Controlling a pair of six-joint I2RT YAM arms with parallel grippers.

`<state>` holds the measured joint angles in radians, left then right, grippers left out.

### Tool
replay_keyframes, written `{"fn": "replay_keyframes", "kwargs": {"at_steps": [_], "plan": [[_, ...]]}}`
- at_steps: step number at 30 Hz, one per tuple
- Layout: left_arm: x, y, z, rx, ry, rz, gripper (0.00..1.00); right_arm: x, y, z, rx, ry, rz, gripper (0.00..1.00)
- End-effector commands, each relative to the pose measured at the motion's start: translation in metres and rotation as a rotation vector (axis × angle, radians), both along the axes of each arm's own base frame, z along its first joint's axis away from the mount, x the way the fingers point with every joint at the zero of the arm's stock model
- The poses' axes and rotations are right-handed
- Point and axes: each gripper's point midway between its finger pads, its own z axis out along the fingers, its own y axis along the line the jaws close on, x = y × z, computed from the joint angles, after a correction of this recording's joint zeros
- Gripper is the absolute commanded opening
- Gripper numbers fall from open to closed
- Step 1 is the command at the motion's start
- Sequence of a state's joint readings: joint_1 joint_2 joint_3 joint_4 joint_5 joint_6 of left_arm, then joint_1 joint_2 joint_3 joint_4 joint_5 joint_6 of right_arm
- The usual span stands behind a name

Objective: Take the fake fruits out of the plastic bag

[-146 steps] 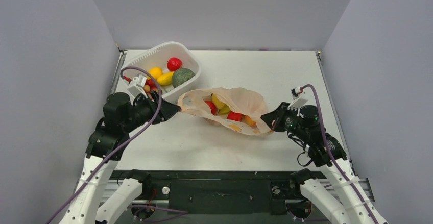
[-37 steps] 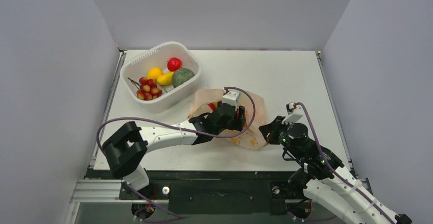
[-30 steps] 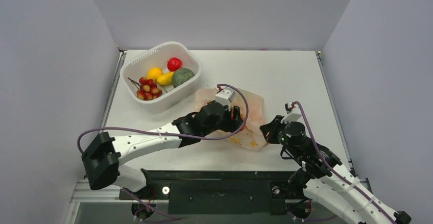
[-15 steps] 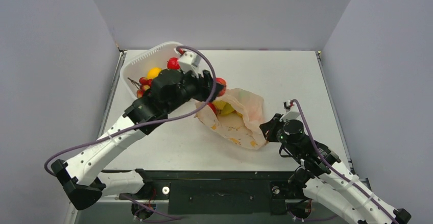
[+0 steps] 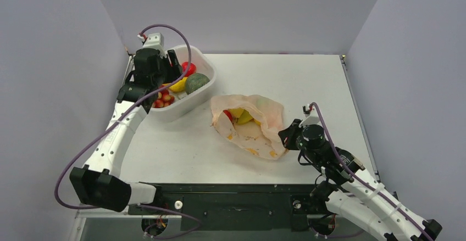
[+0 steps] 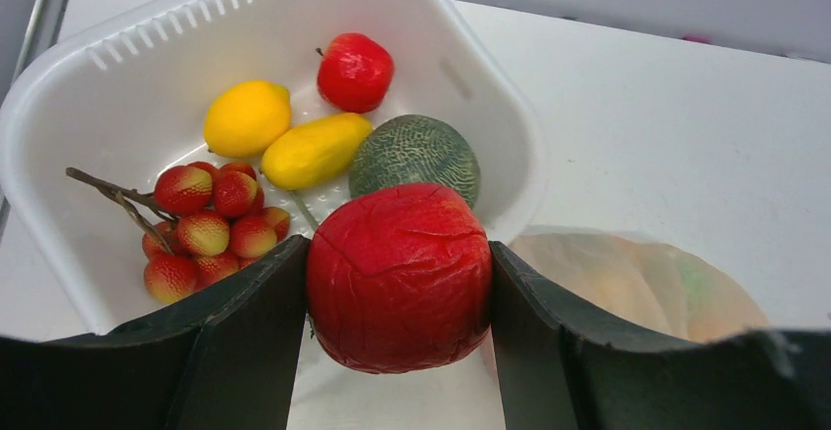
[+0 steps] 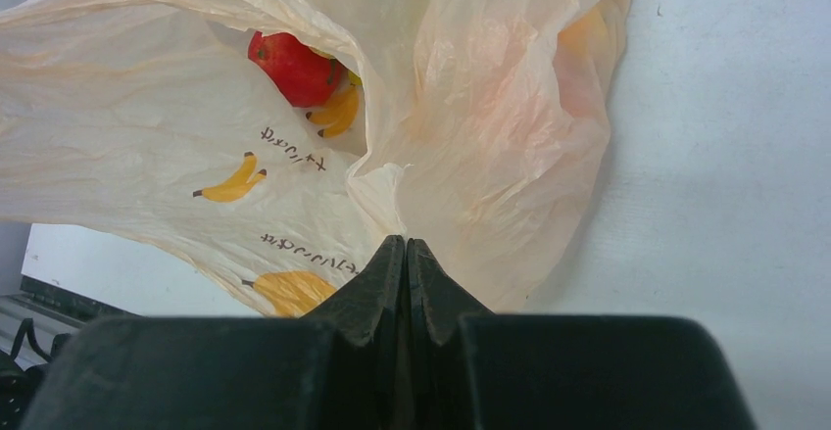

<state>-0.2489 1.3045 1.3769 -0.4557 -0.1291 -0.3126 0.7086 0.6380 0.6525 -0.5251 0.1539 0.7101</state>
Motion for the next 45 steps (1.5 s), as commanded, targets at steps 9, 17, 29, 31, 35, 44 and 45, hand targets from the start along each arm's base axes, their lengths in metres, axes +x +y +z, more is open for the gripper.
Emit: {"fn": "replay_keyframes", "kwargs": {"at_steps": [9,17,29,31,35,44,45], "plan": [[0.111,0.050,-0.047,0.034,0.002,0.157,0.62,0.015,0.010,0.020,-0.007,-0.054,0.009,0.00],[0.124,0.061,-0.055,0.092,0.053,0.174,0.92,0.016,0.013,0.024,-0.001,-0.061,0.022,0.00],[-0.025,0.005,-0.012,-0.156,-0.004,-0.087,0.92,0.018,0.017,0.029,0.007,-0.066,0.035,0.00],[-0.053,-0.013,-0.011,-0.191,0.002,-0.150,0.91,0.018,0.018,0.030,0.008,-0.064,0.038,0.00],[-0.110,-0.055,0.006,-0.245,-0.017,-0.314,0.90,0.017,0.019,0.032,0.012,-0.066,0.040,0.00],[-0.218,-0.166,0.082,-0.393,-0.210,-0.728,0.80,0.013,0.013,0.039,0.022,-0.082,0.031,0.00],[-0.220,-0.178,0.083,-0.382,-0.210,-0.745,0.79,0.013,0.013,0.039,0.022,-0.081,0.030,0.00]]}}
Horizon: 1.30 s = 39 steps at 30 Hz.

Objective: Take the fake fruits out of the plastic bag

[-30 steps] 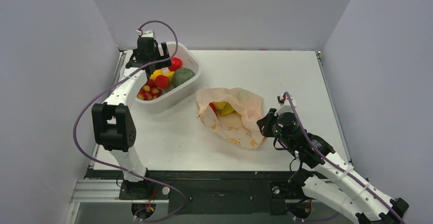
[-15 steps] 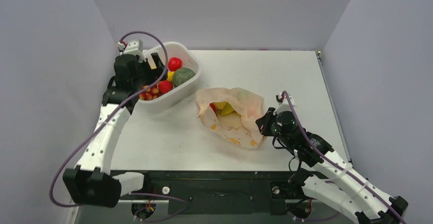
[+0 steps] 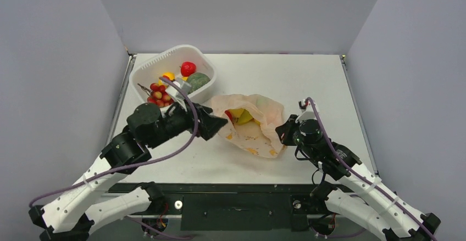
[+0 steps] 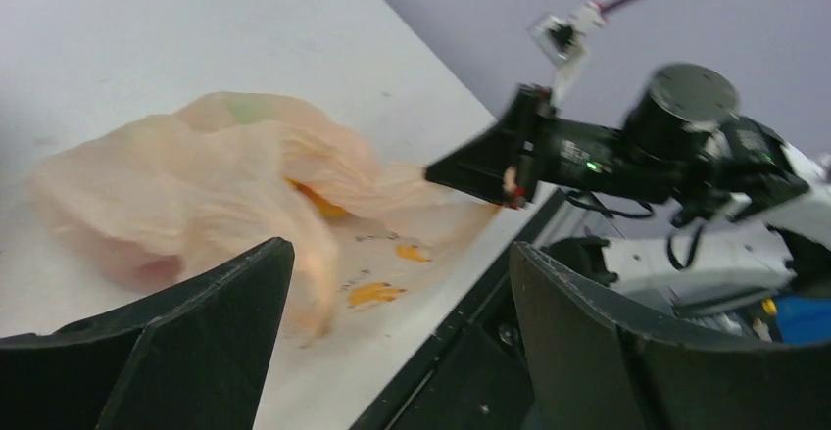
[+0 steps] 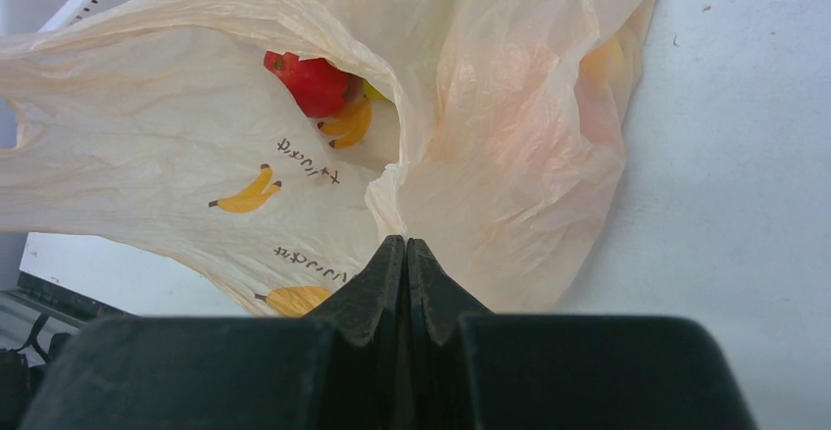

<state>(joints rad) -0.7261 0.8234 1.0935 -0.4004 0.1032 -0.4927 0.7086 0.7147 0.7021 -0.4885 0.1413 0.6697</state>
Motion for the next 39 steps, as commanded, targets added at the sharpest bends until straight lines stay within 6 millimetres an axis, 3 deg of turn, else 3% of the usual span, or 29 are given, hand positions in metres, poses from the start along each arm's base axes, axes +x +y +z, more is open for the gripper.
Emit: {"fn": "replay_keyframes", "kwargs": {"at_steps": [1,4,5,6,10,14,15,16,19,24,28,35,39], "plan": [[-0.034,-0.055,0.039,-0.055,-0.115,-0.102,0.78,0.002,0.002,0.029,0.049,-0.063,-0.001,0.00],[-0.045,-0.093,0.034,0.045,-0.192,-0.099,0.66,0.000,0.001,0.029,0.060,-0.059,-0.004,0.00],[-0.051,-0.112,0.023,0.093,-0.198,-0.088,0.65,-0.001,0.001,0.029,0.063,-0.059,-0.003,0.00],[-0.053,-0.120,0.024,0.112,-0.216,-0.085,0.64,-0.002,0.001,0.029,0.065,-0.058,-0.002,0.00],[-0.043,-0.149,-0.018,0.229,-0.156,0.027,0.57,-0.004,-0.002,0.030,0.064,-0.063,-0.007,0.00],[-0.022,-0.149,-0.064,0.285,-0.138,0.180,0.50,-0.006,-0.008,0.031,0.056,-0.070,-0.019,0.00],[-0.019,-0.148,-0.083,0.318,-0.137,0.192,0.49,-0.006,-0.009,0.030,0.054,-0.068,-0.021,0.00],[-0.014,-0.149,-0.085,0.306,-0.146,0.220,0.49,-0.007,-0.009,0.030,0.055,-0.068,-0.019,0.00],[0.001,-0.149,-0.118,0.368,-0.137,0.265,0.45,-0.009,-0.009,0.028,0.056,-0.061,-0.015,0.00],[0.045,-0.136,-0.161,0.412,-0.064,0.354,0.38,-0.011,-0.010,0.027,0.067,-0.059,-0.018,0.00],[0.078,-0.132,-0.185,0.441,-0.059,0.422,0.37,-0.012,-0.010,0.026,0.066,-0.057,-0.012,0.00],[0.123,-0.124,-0.199,0.455,-0.073,0.502,0.36,-0.011,-0.009,0.032,0.071,-0.063,-0.014,0.00],[0.145,-0.111,-0.211,0.479,-0.048,0.554,0.45,-0.010,-0.009,0.032,0.068,-0.065,-0.017,0.00]]}}
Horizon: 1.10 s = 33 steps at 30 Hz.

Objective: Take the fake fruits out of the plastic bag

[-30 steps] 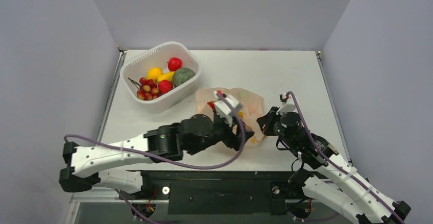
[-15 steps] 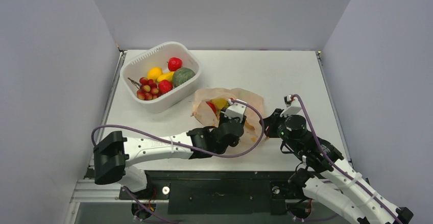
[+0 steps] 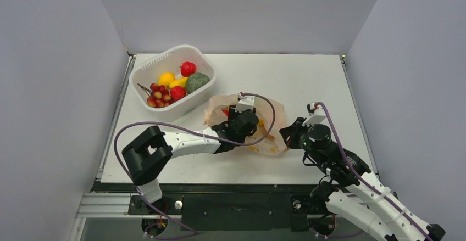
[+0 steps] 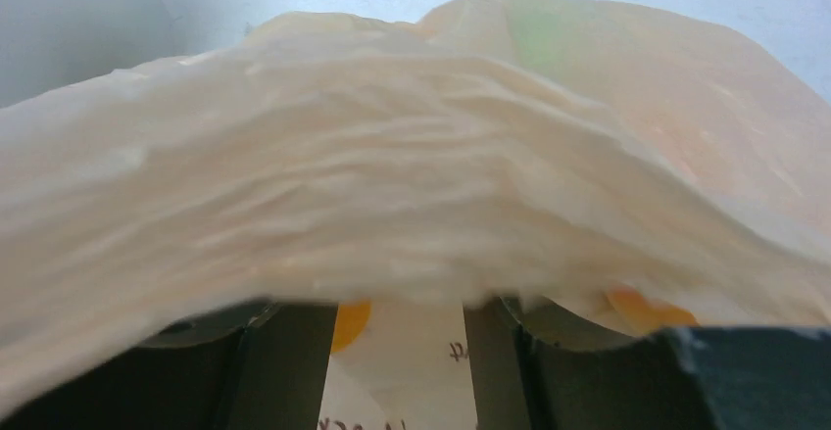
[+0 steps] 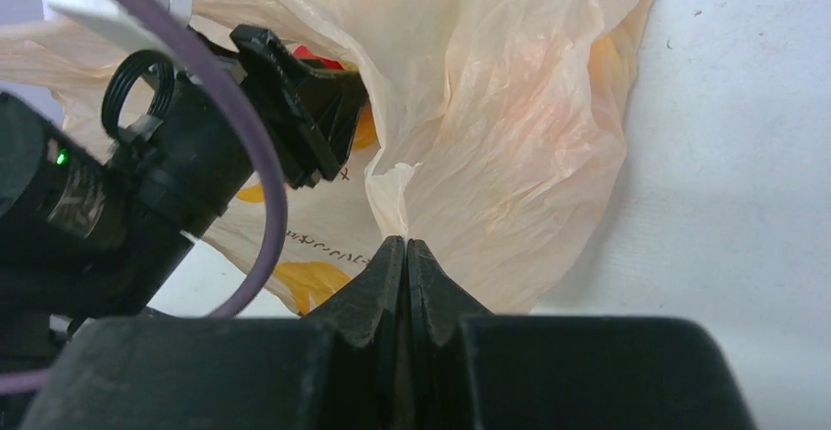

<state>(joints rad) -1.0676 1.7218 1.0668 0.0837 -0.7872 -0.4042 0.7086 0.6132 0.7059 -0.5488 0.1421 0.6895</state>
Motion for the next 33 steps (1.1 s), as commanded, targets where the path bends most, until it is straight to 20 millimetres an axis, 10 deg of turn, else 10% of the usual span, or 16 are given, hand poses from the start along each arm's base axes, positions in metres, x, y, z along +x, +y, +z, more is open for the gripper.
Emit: {"fn": "replay_keyframes", "kwargs": {"at_steps": [1,13,24,33], "plan": [[0.033,-0.001,0.022,-0.083,-0.060,0.061,0.47,0.004,0.002,0.018,0.023,-0.040,-0.009,0.00],[0.079,0.005,0.004,-0.033,-0.056,0.126,0.86,0.007,0.005,0.017,0.020,-0.036,-0.001,0.00],[0.113,0.004,-0.017,0.056,-0.058,0.124,0.57,0.005,0.005,0.017,0.025,-0.036,0.002,0.00],[0.099,-0.001,0.005,0.007,-0.064,0.035,0.37,0.005,0.006,0.017,0.027,-0.032,0.003,0.00]]}}
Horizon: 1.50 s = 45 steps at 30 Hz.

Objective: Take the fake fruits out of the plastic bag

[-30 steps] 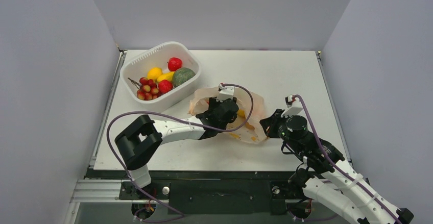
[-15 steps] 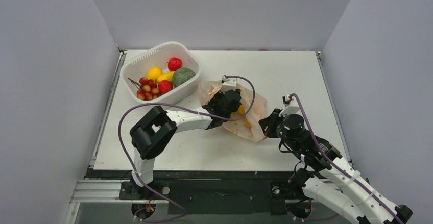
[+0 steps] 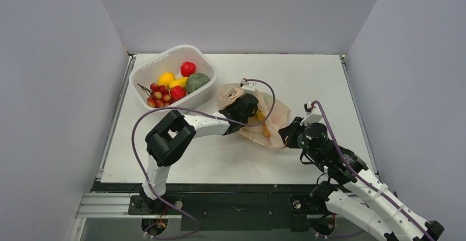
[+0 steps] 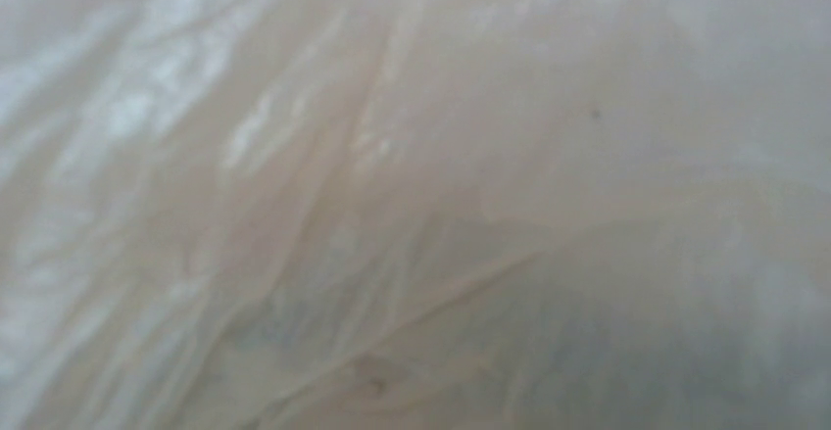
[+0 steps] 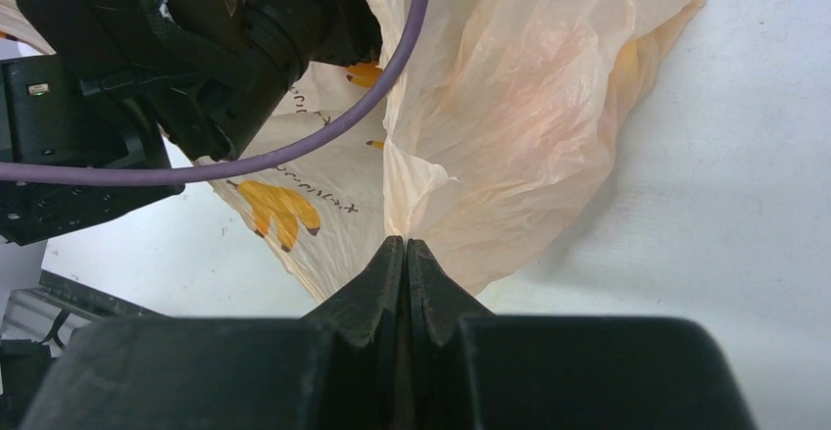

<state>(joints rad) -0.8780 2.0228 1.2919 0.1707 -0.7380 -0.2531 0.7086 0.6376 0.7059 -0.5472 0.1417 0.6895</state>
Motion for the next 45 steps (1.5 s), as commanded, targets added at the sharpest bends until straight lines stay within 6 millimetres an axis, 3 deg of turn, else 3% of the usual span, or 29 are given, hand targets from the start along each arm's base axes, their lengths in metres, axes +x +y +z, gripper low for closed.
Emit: {"fn": "replay_keyframes", "kwargs": {"at_steps": [1,5,10,16,20,21,22,23,24,25,28,30,34,38,43,45], "plan": [[-0.005,-0.015,0.049,-0.123,-0.055,-0.082,0.35,0.003,0.004,0.022,0.042,-0.049,0.002,0.00],[-0.032,-0.024,0.062,-0.216,0.014,-0.168,0.31,0.003,0.002,0.019,0.036,-0.048,-0.005,0.00],[-0.080,-0.037,0.081,-0.347,0.097,-0.263,0.29,0.004,-0.001,0.017,0.024,-0.054,-0.015,0.00],[-0.147,-0.053,0.100,-0.483,0.320,-0.449,0.27,0.004,-0.002,0.019,0.022,-0.057,-0.017,0.00],[-0.173,-0.043,0.136,-0.533,0.340,-0.521,0.26,0.004,-0.003,0.017,0.019,-0.055,-0.021,0.00],[-0.178,-0.040,0.154,-0.553,0.321,-0.543,0.26,0.004,-0.003,0.016,0.019,-0.055,-0.022,0.00],[-0.184,-0.036,0.157,-0.540,0.337,-0.556,0.26,0.004,-0.003,0.016,0.018,-0.054,-0.021,0.00],[-0.188,-0.033,0.176,-0.557,0.313,-0.579,0.26,0.004,-0.003,0.016,0.018,-0.054,-0.021,0.00],[-0.194,-0.029,0.178,-0.540,0.328,-0.597,0.26,0.004,-0.003,0.016,0.018,-0.054,-0.021,0.00],[-0.196,-0.026,0.196,-0.553,0.301,-0.614,0.26,0.004,-0.003,0.017,0.020,-0.057,-0.023,0.00],[-0.208,-0.011,0.221,-0.524,0.275,-0.658,0.27,0.005,-0.003,0.018,0.017,-0.056,-0.023,0.00],[-0.206,0.002,0.253,-0.519,0.203,-0.662,0.27,0.005,-0.002,0.019,0.019,-0.057,-0.024,0.00],[-0.183,0.040,0.297,-0.450,0.075,-0.585,0.27,0.006,0.000,0.020,0.026,-0.054,-0.019,0.00],[-0.146,0.071,0.324,-0.374,0.015,-0.499,0.28,0.006,0.000,0.020,0.022,-0.055,-0.020,0.00],[-0.081,0.128,0.330,-0.345,-0.025,-0.328,0.28,0.007,-0.001,0.020,0.022,-0.052,-0.031,0.00],[-0.054,0.147,0.319,-0.358,-0.013,-0.269,0.28,0.008,0.000,0.018,0.021,-0.045,-0.031,0.00]]}}
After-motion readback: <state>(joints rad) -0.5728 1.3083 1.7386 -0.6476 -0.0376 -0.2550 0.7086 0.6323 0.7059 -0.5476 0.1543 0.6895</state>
